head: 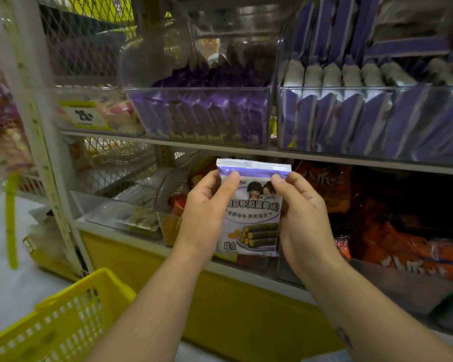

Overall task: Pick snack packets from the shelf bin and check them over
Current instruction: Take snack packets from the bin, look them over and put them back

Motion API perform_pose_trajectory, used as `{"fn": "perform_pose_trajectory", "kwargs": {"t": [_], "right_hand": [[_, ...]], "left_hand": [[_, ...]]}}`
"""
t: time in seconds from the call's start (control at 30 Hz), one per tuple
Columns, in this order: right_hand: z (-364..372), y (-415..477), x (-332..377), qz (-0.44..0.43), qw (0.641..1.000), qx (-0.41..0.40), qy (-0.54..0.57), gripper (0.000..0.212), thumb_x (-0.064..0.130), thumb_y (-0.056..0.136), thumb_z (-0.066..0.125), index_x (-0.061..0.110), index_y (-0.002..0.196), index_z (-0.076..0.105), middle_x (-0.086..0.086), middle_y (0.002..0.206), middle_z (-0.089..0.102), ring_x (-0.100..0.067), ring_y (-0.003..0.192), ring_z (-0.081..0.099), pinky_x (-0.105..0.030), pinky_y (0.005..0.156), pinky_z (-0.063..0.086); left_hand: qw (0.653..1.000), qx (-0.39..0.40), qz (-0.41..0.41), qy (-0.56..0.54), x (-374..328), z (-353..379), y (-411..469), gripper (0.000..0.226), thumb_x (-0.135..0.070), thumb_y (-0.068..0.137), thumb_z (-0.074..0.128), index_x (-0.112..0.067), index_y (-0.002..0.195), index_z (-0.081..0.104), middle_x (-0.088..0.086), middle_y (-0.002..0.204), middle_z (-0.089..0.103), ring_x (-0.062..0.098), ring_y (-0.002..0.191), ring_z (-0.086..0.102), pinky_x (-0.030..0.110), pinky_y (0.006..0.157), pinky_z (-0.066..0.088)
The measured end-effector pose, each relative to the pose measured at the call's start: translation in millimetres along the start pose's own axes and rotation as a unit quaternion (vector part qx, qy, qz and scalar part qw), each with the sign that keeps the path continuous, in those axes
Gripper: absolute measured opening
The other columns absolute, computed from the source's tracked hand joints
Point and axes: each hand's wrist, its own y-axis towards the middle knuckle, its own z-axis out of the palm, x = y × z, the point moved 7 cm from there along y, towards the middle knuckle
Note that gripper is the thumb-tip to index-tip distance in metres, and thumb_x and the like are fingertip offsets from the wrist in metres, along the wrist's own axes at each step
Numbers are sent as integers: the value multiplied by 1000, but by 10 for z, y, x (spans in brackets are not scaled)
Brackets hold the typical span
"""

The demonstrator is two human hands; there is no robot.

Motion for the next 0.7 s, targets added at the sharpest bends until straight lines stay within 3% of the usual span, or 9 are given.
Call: {"fn": "perform_pose_trajectory", "kwargs": {"t": [0.23,0.43,0.57,0.7], "right_hand": [[-99,11,-120,73,997,-11,32,29,4,90,49,14,84,76,-15,89,75,-25,79,73,-40,74,57],[-70,63,-170,106,990,29,86,24,8,92,52,13,88,75,-16,88,75,-22,76,73,-31,58,57],[-81,88,-175,114,990,67,37,27,32,90,55,18,90,78,-11,89,76,-20,79,73,-29,60,57],[-61,36,-192,177,962,181,-99,46,52,83,54,20,114,69,-6,111,73,-21,103,69,-37,80,57]], "left_hand": [[995,6,-98,28,137,-114,-53,25,-10,95,52,-18,90,76,9,87,74,19,77,68,36,69,51],[993,28,-113,19,135,-159,-39,24,-28,89,54,-18,93,76,10,89,74,17,79,68,33,69,55],[993,19,-117,12,157,-198,-37,29,-27,96,48,-21,91,76,9,85,74,17,76,69,37,72,55],[992,-19,-125,3,124,-265,-23,27,-27,97,48,-15,97,72,11,88,74,19,79,69,41,78,54]]}}
